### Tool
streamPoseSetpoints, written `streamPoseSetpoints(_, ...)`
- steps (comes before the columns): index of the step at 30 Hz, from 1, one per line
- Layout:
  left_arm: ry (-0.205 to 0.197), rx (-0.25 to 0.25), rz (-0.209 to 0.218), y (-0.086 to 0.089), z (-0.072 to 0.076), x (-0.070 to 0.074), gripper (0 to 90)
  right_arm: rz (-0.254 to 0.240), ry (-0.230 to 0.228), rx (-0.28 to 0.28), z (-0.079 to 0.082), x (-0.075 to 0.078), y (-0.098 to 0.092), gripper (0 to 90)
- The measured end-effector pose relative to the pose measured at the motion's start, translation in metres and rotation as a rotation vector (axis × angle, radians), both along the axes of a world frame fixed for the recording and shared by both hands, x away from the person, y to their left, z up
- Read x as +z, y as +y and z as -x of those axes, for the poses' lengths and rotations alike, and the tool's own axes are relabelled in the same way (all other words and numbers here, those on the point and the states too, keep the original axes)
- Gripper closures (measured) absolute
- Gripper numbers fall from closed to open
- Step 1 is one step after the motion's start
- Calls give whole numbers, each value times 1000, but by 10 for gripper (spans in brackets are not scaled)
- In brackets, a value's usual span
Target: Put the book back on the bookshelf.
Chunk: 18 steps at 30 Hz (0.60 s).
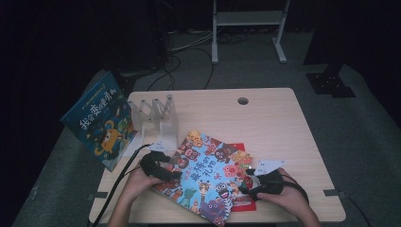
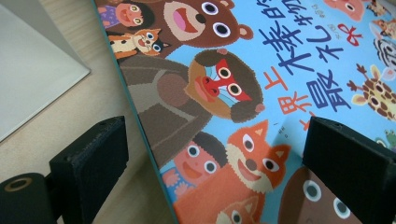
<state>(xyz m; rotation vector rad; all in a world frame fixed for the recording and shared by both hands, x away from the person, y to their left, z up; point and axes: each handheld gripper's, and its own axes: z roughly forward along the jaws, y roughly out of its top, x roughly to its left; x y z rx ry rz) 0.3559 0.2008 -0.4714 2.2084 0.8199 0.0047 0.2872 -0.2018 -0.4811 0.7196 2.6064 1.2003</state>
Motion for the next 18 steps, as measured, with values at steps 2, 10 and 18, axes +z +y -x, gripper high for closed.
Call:
streamPoseSetpoints(2,23,-6,5,0,-4,-2,37,4,-6,0,0,0,2,251)
streamPoseSetpoints(10,88,-45,20,-11,-12,-7,0,0,-11,0,0,-1,2,246)
streamPoseSetpoints(18,98,-27,16,-7,-13,0,0,23,-2,0,-1,2,11,239)
